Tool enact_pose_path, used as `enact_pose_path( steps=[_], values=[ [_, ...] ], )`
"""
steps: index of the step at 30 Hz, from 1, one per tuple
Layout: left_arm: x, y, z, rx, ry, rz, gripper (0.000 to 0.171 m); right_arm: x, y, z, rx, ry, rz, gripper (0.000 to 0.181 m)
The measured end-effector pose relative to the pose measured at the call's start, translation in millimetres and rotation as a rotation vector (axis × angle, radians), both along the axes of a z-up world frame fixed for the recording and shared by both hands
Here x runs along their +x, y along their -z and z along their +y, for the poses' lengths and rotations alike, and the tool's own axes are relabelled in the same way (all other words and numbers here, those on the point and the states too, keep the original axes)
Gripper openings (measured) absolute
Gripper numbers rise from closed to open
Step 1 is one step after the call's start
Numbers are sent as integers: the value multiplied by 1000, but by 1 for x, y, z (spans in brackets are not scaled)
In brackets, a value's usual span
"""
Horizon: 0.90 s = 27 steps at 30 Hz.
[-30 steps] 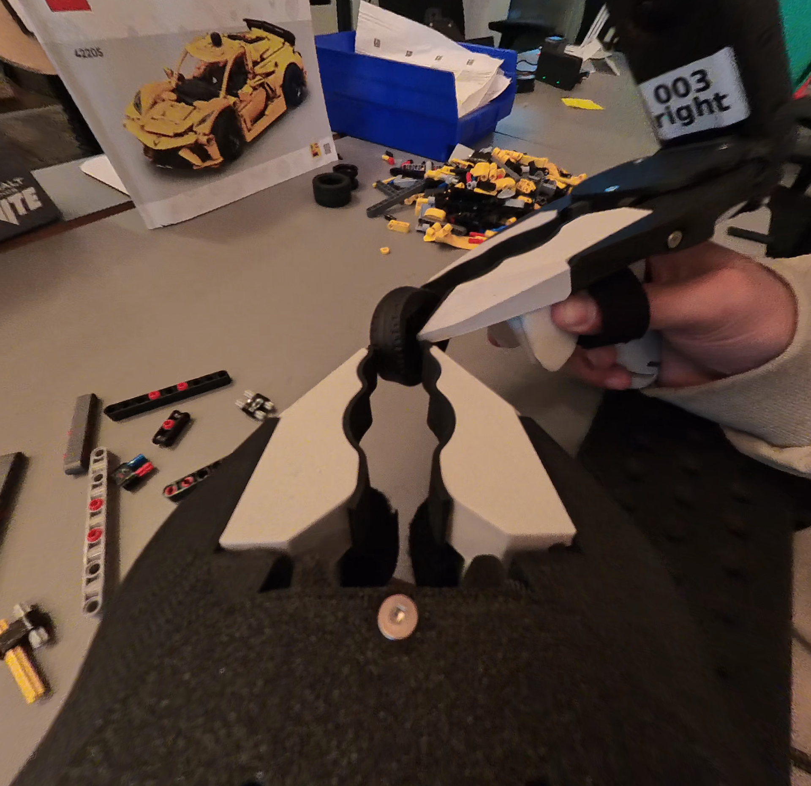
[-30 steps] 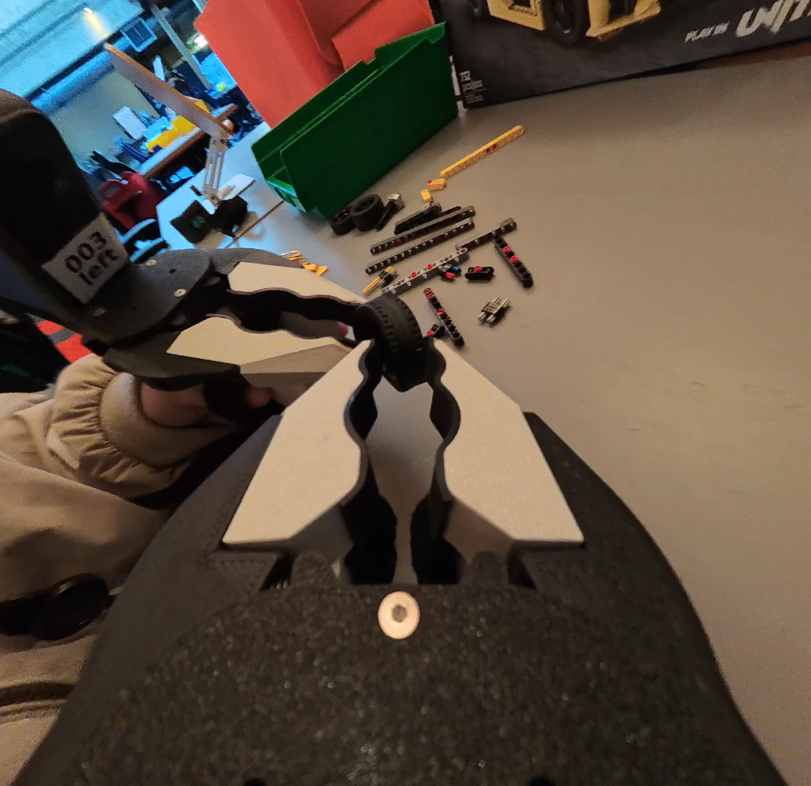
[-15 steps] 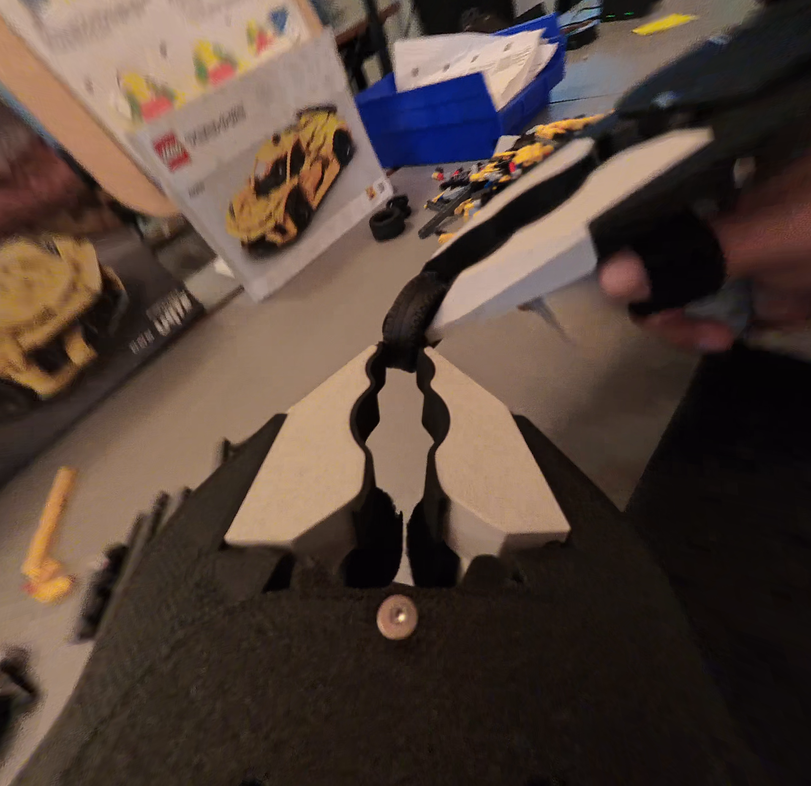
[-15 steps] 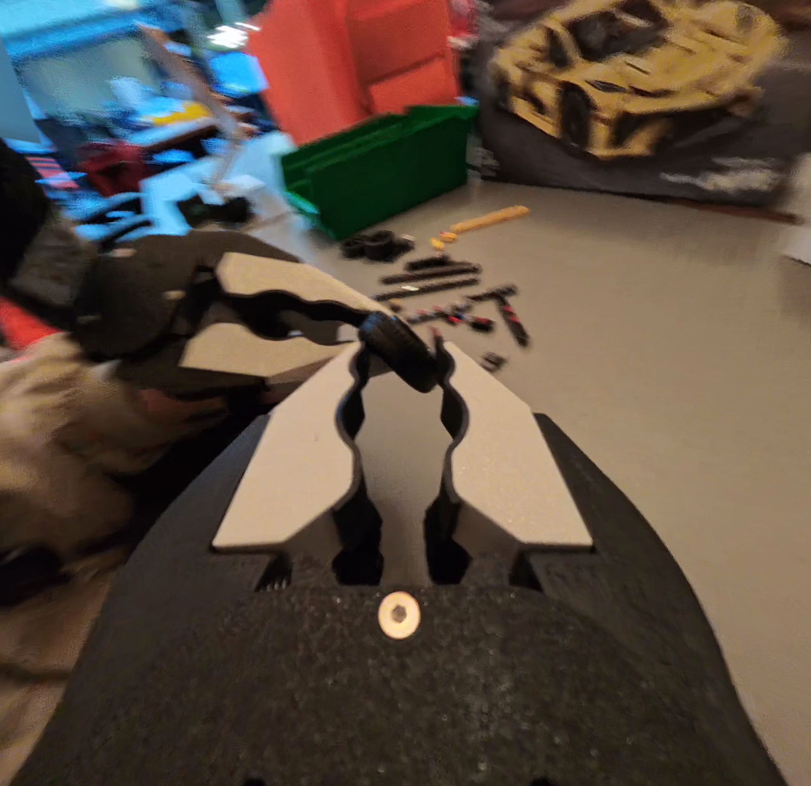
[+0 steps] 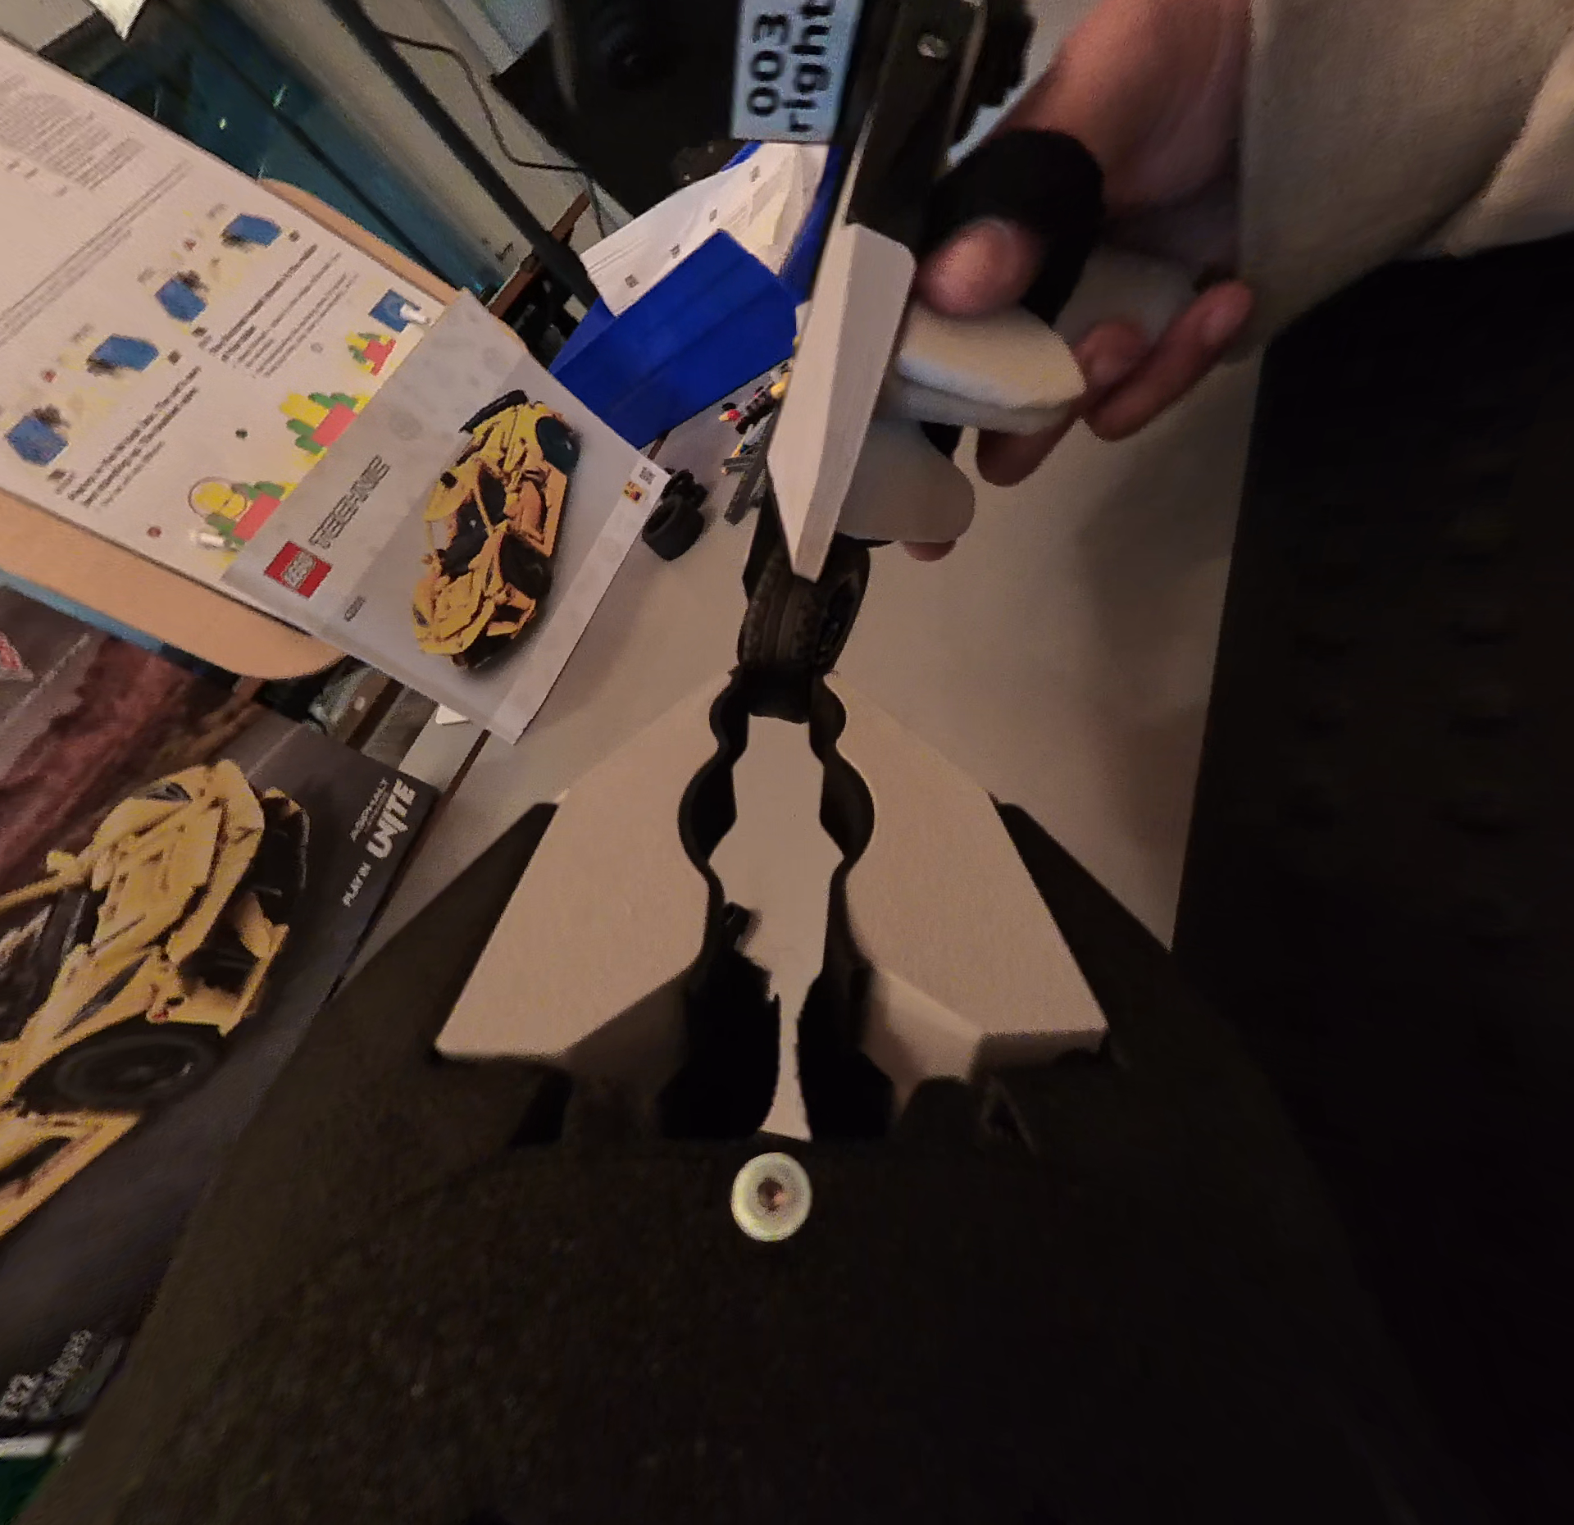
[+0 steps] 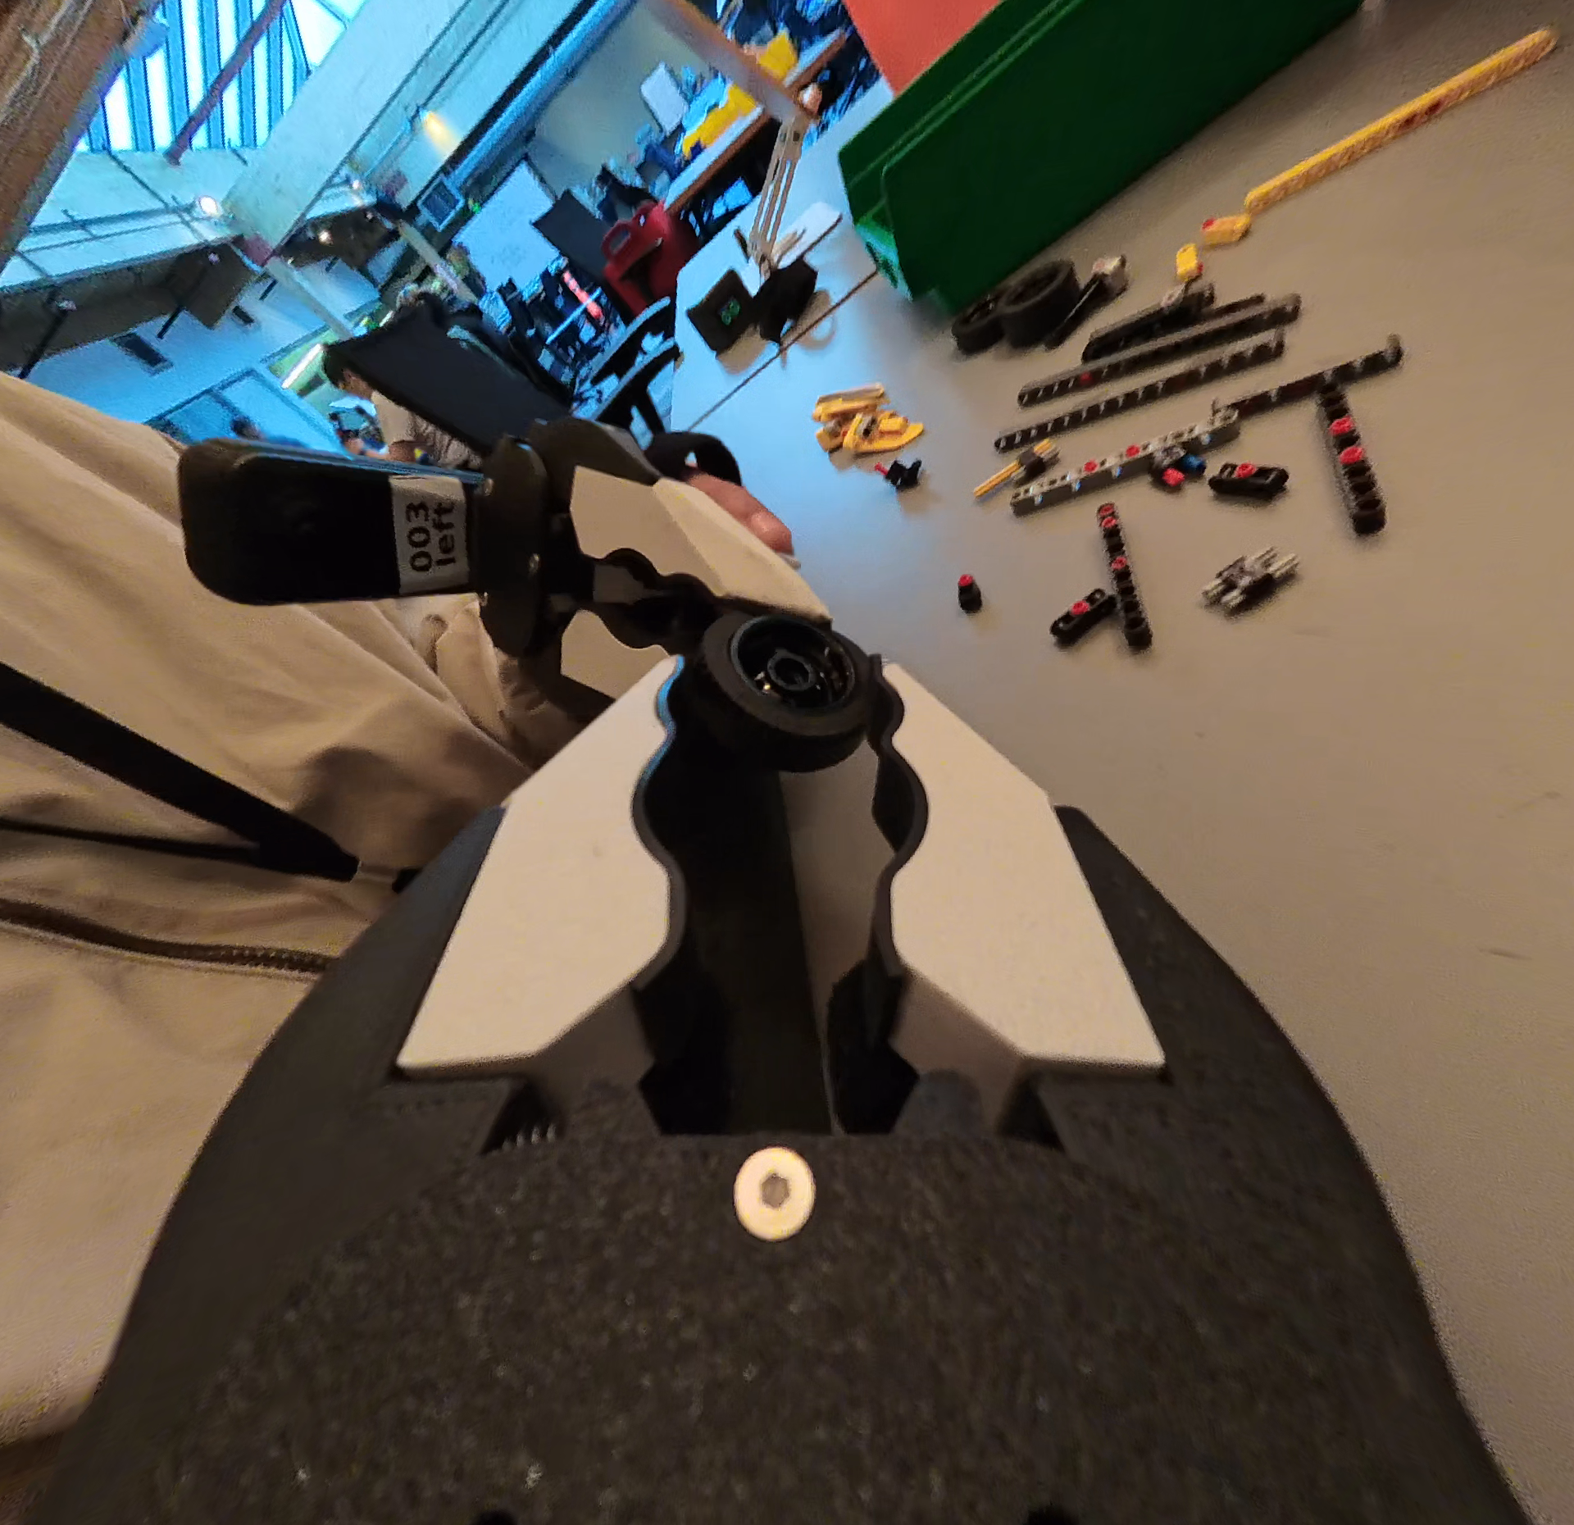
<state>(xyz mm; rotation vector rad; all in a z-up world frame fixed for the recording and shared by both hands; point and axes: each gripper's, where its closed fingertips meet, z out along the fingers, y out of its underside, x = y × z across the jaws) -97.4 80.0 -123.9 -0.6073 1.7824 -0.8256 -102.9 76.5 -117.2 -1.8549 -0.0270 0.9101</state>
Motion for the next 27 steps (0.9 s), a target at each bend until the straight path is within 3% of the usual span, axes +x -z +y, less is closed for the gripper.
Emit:
enact_pose_path(
  steps=[1, 7, 14, 17, 19, 22, 24, 27],
  values=[
    [1, -3, 3, -33, -30, -7, 13, 0, -4, 3, 29, 32, -9, 39],
    [9, -15, 22, -237, -232, -14, 12, 8, -16, 20, 112, 224, 47, 38],
    [21, -12, 37, -500, -411, 20, 11, 20, -14, 34, 121, 351, 99, 38],
    [25, -13, 38, -550, -418, 20, 11, 26, -15, 35, 139, 380, 158, 38],
    [24, -18, 31, -471, -317, -6, 11, 28, -26, 32, 201, 389, 140, 37],
    [17, -24, 14, -76, -139, -102, 13, 25, -35, 18, 215, 240, 120, 36],
    [14, -20, 17, 171, -118, -144, 13, 35, -36, 8, 172, 207, 140, 47],
    [12, -10, 13, 293, -25, -155, 13, 36, -24, 3, 108, 169, 50, 52]
  ],
)
